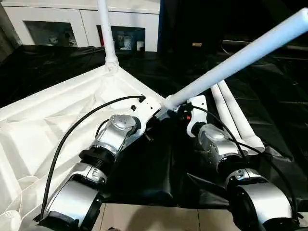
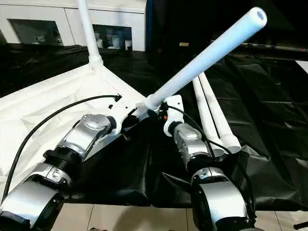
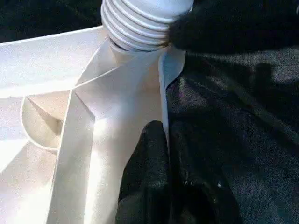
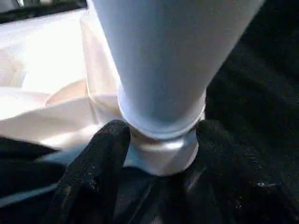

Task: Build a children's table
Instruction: Rotate table base

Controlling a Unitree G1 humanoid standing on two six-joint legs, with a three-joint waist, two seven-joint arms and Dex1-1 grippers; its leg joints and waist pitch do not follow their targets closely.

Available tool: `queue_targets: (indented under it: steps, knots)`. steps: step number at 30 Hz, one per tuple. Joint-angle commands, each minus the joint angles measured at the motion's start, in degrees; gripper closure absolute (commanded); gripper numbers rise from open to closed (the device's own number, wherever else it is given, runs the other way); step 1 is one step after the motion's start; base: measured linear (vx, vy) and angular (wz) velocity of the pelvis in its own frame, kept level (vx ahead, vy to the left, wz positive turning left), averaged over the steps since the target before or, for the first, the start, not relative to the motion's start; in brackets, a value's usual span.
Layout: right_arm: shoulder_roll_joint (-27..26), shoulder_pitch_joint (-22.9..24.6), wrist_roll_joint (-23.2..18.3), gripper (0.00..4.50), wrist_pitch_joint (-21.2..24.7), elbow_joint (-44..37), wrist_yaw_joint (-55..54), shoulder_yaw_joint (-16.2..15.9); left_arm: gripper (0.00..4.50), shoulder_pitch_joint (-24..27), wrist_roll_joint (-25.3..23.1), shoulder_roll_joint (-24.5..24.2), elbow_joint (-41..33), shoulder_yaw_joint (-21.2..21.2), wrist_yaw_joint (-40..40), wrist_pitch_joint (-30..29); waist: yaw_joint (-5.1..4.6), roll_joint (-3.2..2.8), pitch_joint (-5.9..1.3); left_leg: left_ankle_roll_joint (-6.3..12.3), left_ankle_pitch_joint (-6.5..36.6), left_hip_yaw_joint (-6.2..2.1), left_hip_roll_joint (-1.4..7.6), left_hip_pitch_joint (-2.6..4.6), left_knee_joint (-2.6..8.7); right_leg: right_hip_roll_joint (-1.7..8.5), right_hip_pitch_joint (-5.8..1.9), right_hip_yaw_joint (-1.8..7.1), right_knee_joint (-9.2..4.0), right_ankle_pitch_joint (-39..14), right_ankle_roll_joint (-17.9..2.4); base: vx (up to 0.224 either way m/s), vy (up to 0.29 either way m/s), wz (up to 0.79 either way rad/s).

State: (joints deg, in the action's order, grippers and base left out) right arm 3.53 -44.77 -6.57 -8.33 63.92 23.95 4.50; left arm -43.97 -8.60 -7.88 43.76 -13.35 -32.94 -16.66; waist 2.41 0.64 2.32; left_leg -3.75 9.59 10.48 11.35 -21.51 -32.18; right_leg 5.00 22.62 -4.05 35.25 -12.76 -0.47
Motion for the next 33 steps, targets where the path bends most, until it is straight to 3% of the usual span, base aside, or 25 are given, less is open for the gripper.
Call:
queue_targets:
  steps: [1, 17, 23, 26, 28, 29, 30, 33]
  knots:
    - [0.4, 0.6, 0.0, 1.6, -1.2, -1.4, 0.0, 0.4, 4.5, 1.1, -0.6, -0.4, 1.6, -1.1, -0.8, 1.0, 0.41, 0.24, -3.53, 7.99, 4.1, -0.28, 1.89, 0.52, 2.3, 3.42, -3.38, 2.54, -3.08, 7.3, -17.1, 0.0, 0.0, 0.0]
    - [0.6, 0.8, 1.1, 0.18, -2.8, -1.5, 0.1, -0.2, 4.5, 1.5, -0.8, -0.5, 1.5, -1.3, -0.9, 0.9, 0.57, 0.61, -3.7, 9.26, 2.7, -0.21, 1.78, 0.46, 1.91, 3.3, -3.42, 2.52, -2.73, 8.2, -17.5, 0.0, 0.0, 0.0]
    - [-0.3, 2.1, 2.1, 0.08, -3.2, -2.2, 1.1, -1.6, 4.5, 2.3, -1.4, -1.4, 1.1, -2.5, -2.6, 3.2, 0.66, 0.58, -3.68, 9.32, 2.8, -0.2, 1.73, 0.38, 1.82, 3.27, -3.41, 2.56, -2.69, 7.7, -17.2, 0.0, 0.0, 0.0]
    - [-1.2, 3.7, 2.2, 0.08, -3.8, -3.5, 1.8, -2.2, 4.5, 4.5, -2.8, -4.2, -0.8, -6.2, -9.2, 8.2, 0.78, 0.39, -3.5, 8.56, 4.9, -0.33, 1.86, 0.33, 2.04, 3.51, -3.33, 2.61, -2.99, 4.7, -16.6, 0.0, 0.0, 0.0]
    - [-1.4, 4.1, 2.1, 0.08, -3.9, -4.0, 1.8, -2.3, 4.5, 6.0, -3.3, -6.6, -2.0, -8.8, -14.7, 15.1, 0.85, 0.14, -3.48, 7.5, 6.0, -0.36, 2.14, 0.64, 2.21, 3.43, -3.04, 2.65, -3.1, 3.3, -16.5, 0.0, 0.0, 0.0]
    - [-1.4, 4.1, 2.1, 0.08, -3.9, -4.0, 1.8, -2.3, 4.5, 6.0, -3.3, -6.6, -2.0, -8.8, -14.7, 15.1, 0.88, 0.12, -3.35, 6.62, 7.2, -0.34, 2.16, 0.69, 2.39, 3.39, -2.94, 2.71, -3.2, 1.7, -16.2, 0.0, 0.0, 0.0]
    - [-1.4, 4.6, 1.9, 0.08, -4.1, -4.7, 1.7, -2.2, 4.5, 7.3, -5.2, -10.0, -2.5, -12.0, -19.1, 21.1, 1.15, -0.09, -3.32, 5.54, 8.8, -0.48, 2.3, 0.85, 2.58, 3.53, -2.82, 2.75, -3.4, -0.2, -15.5, 0.0, 0.0, 0.0]
    - [-1.3, 5.6, 2.0, 0.08, -4.2, -6.0, 1.7, -2.2, 4.5, 7.9, -6.4, -12.8, -1.4, -13.8, -21.7, 27.9, 1.38, -0.27, -3.23, 3.37, 10.3, -0.21, 2.41, 1.42, 2.79, 3.23, -2.34, 2.94, -3.35, -0.5, -14.6, 0.0, 0.0, 0.0]
